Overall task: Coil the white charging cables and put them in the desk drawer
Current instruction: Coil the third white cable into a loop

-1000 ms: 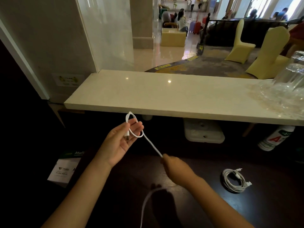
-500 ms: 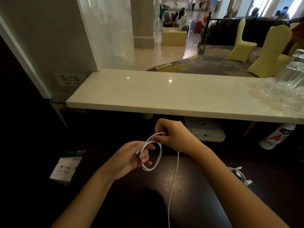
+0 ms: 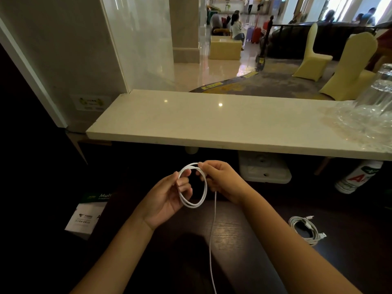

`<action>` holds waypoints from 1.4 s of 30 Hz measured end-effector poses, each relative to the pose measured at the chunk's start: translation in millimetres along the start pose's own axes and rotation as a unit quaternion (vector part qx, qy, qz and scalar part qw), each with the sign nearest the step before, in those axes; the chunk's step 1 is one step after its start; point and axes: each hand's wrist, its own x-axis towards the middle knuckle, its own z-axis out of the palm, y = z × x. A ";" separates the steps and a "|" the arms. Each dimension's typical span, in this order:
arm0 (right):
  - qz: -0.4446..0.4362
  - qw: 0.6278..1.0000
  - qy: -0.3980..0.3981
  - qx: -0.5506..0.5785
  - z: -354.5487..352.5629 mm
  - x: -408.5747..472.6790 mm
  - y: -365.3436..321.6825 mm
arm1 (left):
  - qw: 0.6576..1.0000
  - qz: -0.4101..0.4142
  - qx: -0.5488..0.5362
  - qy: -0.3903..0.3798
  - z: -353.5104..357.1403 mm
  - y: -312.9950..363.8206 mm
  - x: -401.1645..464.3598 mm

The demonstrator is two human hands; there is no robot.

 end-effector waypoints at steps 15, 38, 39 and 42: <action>-0.029 0.996 0.055 -0.067 -6.8 6.9 -1.3 | 0.989 -0.047 0.138 -0.023 3.4 15.7 1.0; -0.065 0.761 -0.101 -0.637 20.5 -34.8 -53.4 | 0.878 0.098 0.464 0.070 4.6 6.7 -2.8; -0.091 0.756 -0.084 -0.643 18.7 -32.9 -55.9 | 0.866 0.086 0.489 0.055 6.2 7.0 -4.2; -0.139 0.765 -0.051 -0.627 11.7 -25.0 -60.3 | 0.860 0.052 0.507 0.009 12.6 8.5 -8.9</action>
